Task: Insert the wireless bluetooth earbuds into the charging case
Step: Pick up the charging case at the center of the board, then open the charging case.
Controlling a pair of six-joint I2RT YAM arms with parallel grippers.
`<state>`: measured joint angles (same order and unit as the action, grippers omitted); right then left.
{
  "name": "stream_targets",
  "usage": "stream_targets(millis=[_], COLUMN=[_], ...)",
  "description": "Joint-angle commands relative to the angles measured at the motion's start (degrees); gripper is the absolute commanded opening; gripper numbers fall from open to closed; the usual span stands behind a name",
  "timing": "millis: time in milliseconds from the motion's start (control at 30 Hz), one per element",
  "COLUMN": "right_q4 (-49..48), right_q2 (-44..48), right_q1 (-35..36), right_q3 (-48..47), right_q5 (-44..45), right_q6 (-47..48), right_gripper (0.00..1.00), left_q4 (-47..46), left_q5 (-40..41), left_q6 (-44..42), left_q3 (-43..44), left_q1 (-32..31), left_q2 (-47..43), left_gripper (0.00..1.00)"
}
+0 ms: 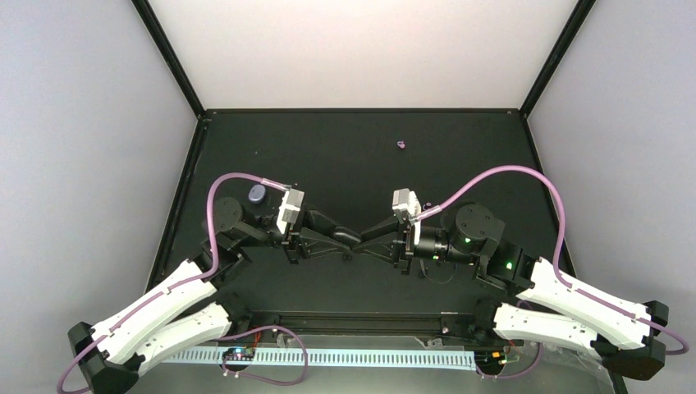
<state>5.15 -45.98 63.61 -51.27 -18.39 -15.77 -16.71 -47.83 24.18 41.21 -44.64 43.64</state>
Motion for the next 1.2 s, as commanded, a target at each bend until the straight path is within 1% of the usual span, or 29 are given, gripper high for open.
stream_targets(millis=[0, 100, 167, 267, 433, 500, 533, 567, 667, 733, 833, 900, 967, 1167], right_q4=[-1.77, -1.75, -1.72, -1.64, -1.4, -1.01, -0.64, -0.18, 2.22, 3.14, 3.22, 2.81, 2.33, 2.51], right_q2=[0.45, 0.53, 0.44, 0.5, 0.54, 0.53, 0.6, 0.71, 1.2, 1.48, 1.54, 1.36, 1.01, -0.44], right_q1=[-0.17, -0.18, -0.16, -0.16, -0.16, -0.16, -0.16, -0.16, -0.11, -0.16, -0.16, -0.18, -0.16, -0.18], right_q3=[0.16, 0.2, 0.17, 0.15, 0.11, -0.12, -0.38, -0.63, -2.14, -2.9, -3.59, -3.68, -3.59, -3.79], right_q5=[0.46, 0.55, 0.55, 0.55, 0.51, 0.46, 0.58, 1.01, 3.76, 5.29, 6.61, 7.27, 8.48, 11.85], right_q6=[-0.27, -0.18, -0.14, -0.09, -0.02, 0.03, 0.04, 0.11, 0.67, 0.87, 0.54, 0.01, -0.47, -1.57], right_gripper=[0.01, 0.01, 0.01, 0.01, 0.01, 0.03, 0.06, 0.13, 0.35, 0.47, 0.58, 0.63, 0.65, 0.65], left_q4=[-1.42, -1.35, -1.33, -1.24, -1.35, -1.25, -1.21, -1.01, 0.14, 0.42, 0.45, 0.69, 0.94, 1.49], left_q5=[-0.79, -0.77, -0.92, -0.9, -0.86, -0.73, -0.69, -0.42, 1.18, 2.62, 2.99, 2.78, 2.55, 2.46], left_q6=[-0.31, -0.35, -0.35, -0.47, -0.81, -1.08, -1.44, -1.87, -4.03, -5.55, -7.15, -7.48, -7.7, -8.12], left_q3=[0.26, 0.21, 0.23, 0.25, 0.33, 0.33, 0.29, 0.36, 0.31, 0.15, 0.18, 0.18, 0.19, -0.23], left_q1=[-0.18, -0.25, -0.27, -0.27, -0.26, -0.27, -0.27, -0.27, -0.27, -0.27, -0.27, -0.31, -0.36, -0.65], left_q2=[0.57, 0.65, 0.58, 0.57, 0.31, 0.22, 0.2, 0.02, -0.91, -1.62, -1.97, -1.98, -1.98, -2.65], left_gripper=[0.35, 0.35, 0.32, 0.26, 0.12, 0.08, 0.05, 0.02, 0.02, 0.02, 0.02, 0.02, 0.02, 0.02])
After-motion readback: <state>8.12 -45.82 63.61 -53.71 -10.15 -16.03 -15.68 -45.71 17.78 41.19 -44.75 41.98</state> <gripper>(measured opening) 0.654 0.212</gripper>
